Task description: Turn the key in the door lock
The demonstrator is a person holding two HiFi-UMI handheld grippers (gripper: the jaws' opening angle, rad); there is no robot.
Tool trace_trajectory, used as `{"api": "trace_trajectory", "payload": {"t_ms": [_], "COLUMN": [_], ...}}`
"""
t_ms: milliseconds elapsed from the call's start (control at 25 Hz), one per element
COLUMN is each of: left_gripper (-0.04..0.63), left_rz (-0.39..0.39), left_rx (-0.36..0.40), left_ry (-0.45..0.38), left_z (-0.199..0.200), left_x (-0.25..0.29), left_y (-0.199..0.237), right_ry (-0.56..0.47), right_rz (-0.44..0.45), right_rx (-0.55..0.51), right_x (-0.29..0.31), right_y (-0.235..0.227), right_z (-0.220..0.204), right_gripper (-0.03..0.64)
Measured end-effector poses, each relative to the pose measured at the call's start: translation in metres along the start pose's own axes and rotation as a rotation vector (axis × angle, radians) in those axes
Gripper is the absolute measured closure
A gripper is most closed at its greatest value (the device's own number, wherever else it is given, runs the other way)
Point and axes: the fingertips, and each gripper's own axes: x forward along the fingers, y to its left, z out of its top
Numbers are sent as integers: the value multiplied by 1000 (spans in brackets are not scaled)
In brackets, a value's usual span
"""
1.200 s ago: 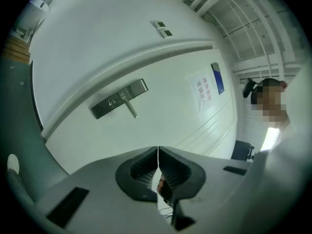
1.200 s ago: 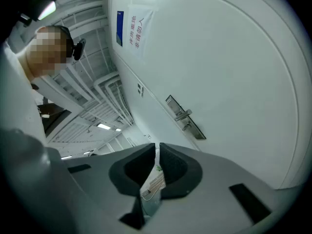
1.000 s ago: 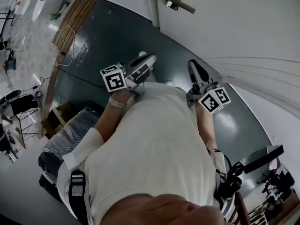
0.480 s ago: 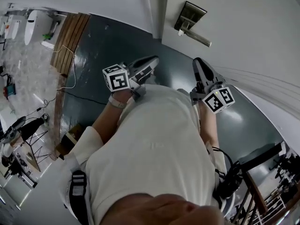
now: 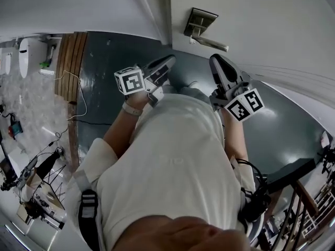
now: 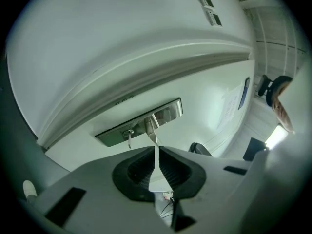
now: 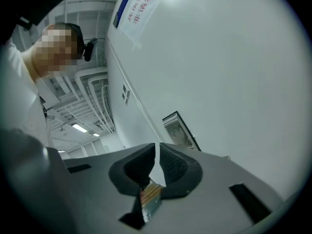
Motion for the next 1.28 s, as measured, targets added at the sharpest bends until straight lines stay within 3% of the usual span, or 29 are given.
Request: {"api": "trace_trajectory", "payload": {"t_ms": [200, 560, 800, 1120, 1280], "left_gripper": [583, 545, 502, 525, 551], "left_rz": [19, 76, 32, 101, 171], "left_rx": [-114, -144, -181, -106, 0], "left_ry": [17, 35, 29, 4, -10], "left_z": [-3, -8, -16, -15, -12], "left_x": [29, 79, 107, 120, 120], "left_y": [25, 71, 81, 91, 94], "right_ry": [1, 25, 26, 29, 38], "right_rz": [-8, -83, -161, -215, -214], "right_rx": [0, 11, 12, 26, 29], "right_x": [-14, -36, -48, -55, -54], "right_y": [-5, -13, -22, -28, -29], "right_z": [2, -12, -14, -19, -23], "right_gripper": [570, 571, 570, 569, 570]}}
